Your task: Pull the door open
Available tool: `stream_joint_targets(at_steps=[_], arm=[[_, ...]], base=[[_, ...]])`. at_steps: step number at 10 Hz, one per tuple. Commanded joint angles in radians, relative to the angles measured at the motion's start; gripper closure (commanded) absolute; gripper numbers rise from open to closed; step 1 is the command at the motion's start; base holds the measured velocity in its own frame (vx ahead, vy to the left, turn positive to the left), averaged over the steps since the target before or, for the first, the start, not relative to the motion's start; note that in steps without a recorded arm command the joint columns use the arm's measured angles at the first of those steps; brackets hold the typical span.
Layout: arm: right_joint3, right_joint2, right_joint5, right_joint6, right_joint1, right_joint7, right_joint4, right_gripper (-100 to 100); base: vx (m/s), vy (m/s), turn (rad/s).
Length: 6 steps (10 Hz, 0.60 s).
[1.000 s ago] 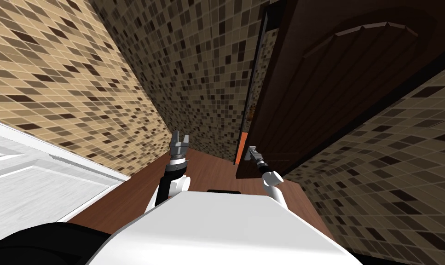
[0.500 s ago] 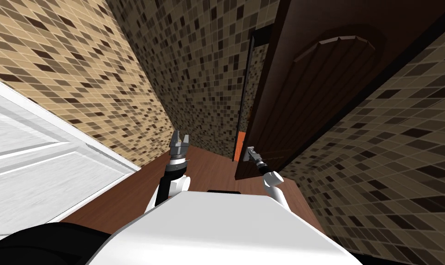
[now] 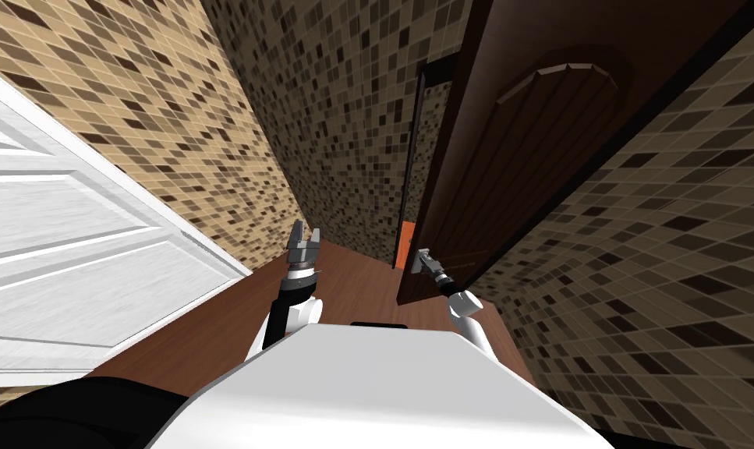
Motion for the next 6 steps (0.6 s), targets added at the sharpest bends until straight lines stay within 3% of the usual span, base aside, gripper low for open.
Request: stream_joint_targets(at_steps=[1,5,6], arm=[[0.012,-0.013,-0.001,0.025,0.011,-0.017,-0.004,100],[0.032,-0.041,-0.008,0.073,0.021,-0.038,0.000,100],[0.030,-0.036,-0.005,0.063,0.021,-0.035,-0.001,100]], base=[[-0.191,-0.114,0.088],[-0.188,-0.134,0.087],[-0.075,-0.054,0.022]])
